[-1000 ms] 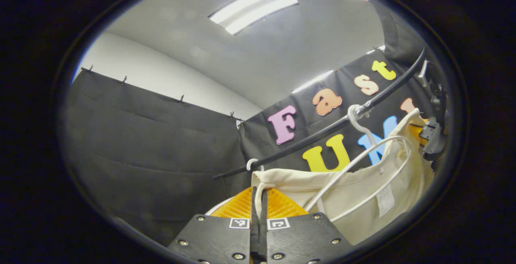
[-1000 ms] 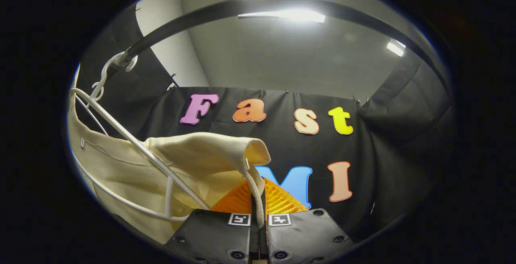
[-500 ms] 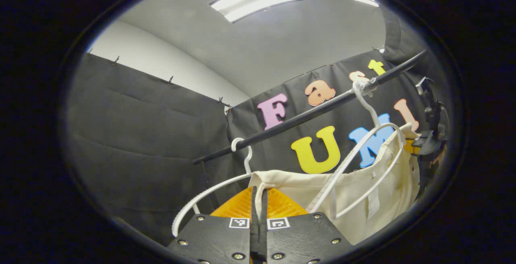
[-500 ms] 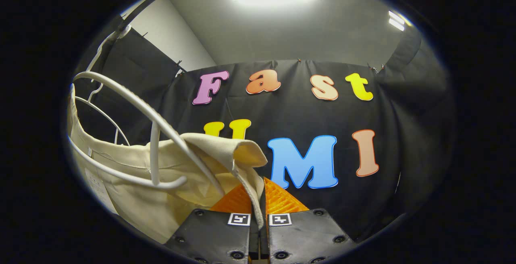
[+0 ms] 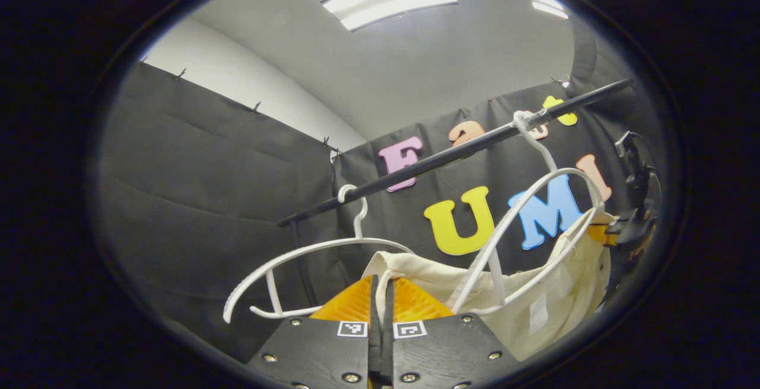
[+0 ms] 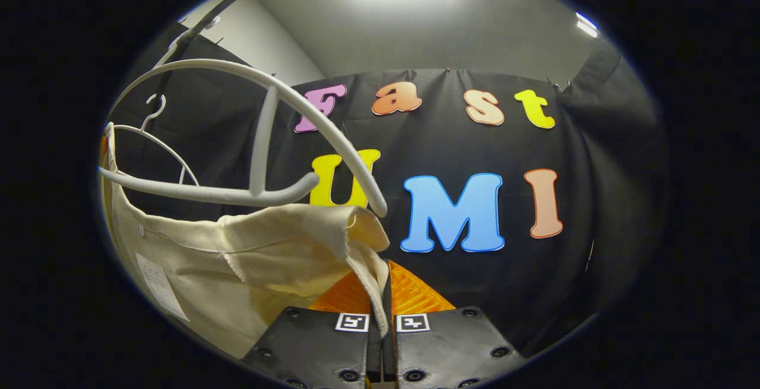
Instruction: Grasp the clothes on the hanger with both hands and then place them into the laundry hamper below.
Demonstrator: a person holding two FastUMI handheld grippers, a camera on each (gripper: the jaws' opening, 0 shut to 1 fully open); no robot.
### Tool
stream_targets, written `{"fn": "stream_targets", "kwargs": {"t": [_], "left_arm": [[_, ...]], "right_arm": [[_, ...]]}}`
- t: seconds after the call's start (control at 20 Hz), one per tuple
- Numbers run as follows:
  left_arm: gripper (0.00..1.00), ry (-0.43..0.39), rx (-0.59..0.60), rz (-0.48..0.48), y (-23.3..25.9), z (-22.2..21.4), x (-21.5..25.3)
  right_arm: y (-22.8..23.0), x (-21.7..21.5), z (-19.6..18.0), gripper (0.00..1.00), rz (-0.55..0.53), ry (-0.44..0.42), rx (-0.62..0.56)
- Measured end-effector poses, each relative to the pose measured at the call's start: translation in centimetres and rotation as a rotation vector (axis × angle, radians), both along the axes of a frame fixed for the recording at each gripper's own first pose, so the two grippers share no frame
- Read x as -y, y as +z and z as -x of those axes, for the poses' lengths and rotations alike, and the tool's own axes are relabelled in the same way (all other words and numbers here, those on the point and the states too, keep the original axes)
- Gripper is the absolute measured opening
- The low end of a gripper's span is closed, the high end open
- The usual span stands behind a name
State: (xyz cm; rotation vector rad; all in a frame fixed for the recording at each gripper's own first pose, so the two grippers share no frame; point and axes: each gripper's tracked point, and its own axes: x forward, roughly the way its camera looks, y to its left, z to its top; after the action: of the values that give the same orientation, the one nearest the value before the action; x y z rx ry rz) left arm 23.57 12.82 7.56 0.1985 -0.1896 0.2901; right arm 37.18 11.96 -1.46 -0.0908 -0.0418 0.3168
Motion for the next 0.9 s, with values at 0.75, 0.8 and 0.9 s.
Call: {"fn": "stream_targets", "kwargs": {"t": [0.75,0.8,0.9], "left_arm": [[0.01,-0.092,-0.072,0.074,-4.4,6.4,1.0],[0.01,-0.102,-0.077,0.083,-4.7,7.0,1.3],[0.01,-0.129,-0.084,0.102,-5.2,8.7,1.9]], "right_arm": [[0.0,0.7,10.5,0.03,0.013,-0.022,-0.003],[0.1,0.7,11.4,0.02,0.012,-0.02,-0.006],[0.4,0.8,13.0,0.0,0.002,-0.015,-0.015]]}}
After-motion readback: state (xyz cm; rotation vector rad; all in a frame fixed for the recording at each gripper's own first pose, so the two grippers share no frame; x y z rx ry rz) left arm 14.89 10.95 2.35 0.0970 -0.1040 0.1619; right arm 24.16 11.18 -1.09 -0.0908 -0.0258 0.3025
